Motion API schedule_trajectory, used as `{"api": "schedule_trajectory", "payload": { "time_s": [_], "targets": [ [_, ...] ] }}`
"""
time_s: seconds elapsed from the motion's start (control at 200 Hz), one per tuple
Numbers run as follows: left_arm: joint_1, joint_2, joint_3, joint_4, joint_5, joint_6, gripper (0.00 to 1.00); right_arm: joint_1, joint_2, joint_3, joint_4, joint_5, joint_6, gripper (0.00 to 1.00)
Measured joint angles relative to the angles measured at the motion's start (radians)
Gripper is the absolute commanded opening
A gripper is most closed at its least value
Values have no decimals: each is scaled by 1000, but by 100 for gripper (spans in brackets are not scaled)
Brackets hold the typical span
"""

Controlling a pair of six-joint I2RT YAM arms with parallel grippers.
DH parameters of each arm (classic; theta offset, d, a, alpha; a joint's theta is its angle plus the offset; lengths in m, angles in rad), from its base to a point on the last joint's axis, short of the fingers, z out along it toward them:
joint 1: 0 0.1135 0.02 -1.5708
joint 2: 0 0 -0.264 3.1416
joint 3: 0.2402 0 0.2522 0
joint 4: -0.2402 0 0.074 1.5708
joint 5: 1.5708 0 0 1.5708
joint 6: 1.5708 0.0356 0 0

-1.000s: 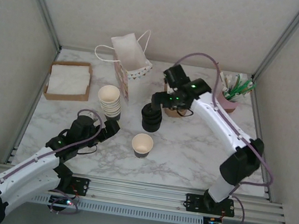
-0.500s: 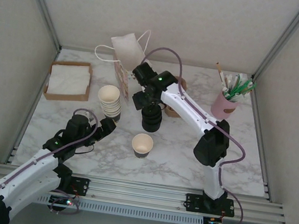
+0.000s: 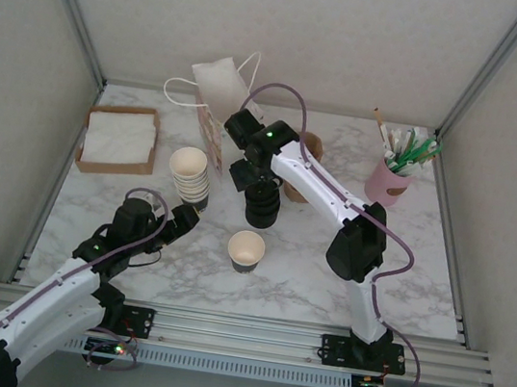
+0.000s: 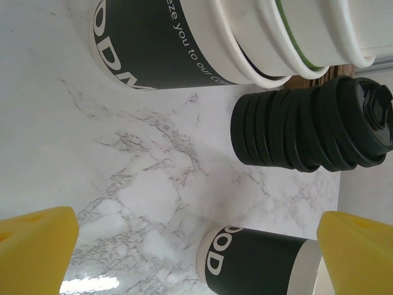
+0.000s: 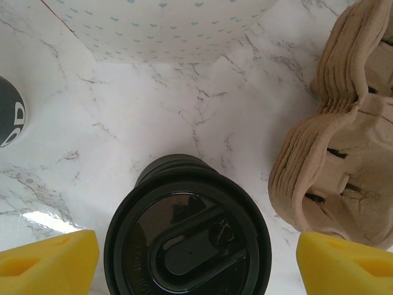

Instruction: Pack the takeout coffee

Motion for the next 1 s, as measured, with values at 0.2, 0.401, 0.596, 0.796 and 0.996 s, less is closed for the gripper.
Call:
{"api": "schedule_trajectory", "payload": {
  "time_s": [0.2, 0.401, 0.596, 0.796, 0.996],
  "targets": [
    [0, -13, 0, -3, 0, 0, 100, 0, 8, 0, 0, -3, 0, 85],
    [0, -14, 0, -15, -1, 4, 100, 0, 31, -2, 0, -3, 0, 85],
    [0, -13, 0, -16, 0, 8, 100, 0, 33, -9, 1, -3, 0, 85],
    [0, -12, 0, -16, -1, 14, 100, 0, 33, -26, 0, -2, 1, 84],
    [0, -12, 0, -16, -1, 14, 100, 0, 33, -33, 1, -3, 3, 83]
  ]
}}
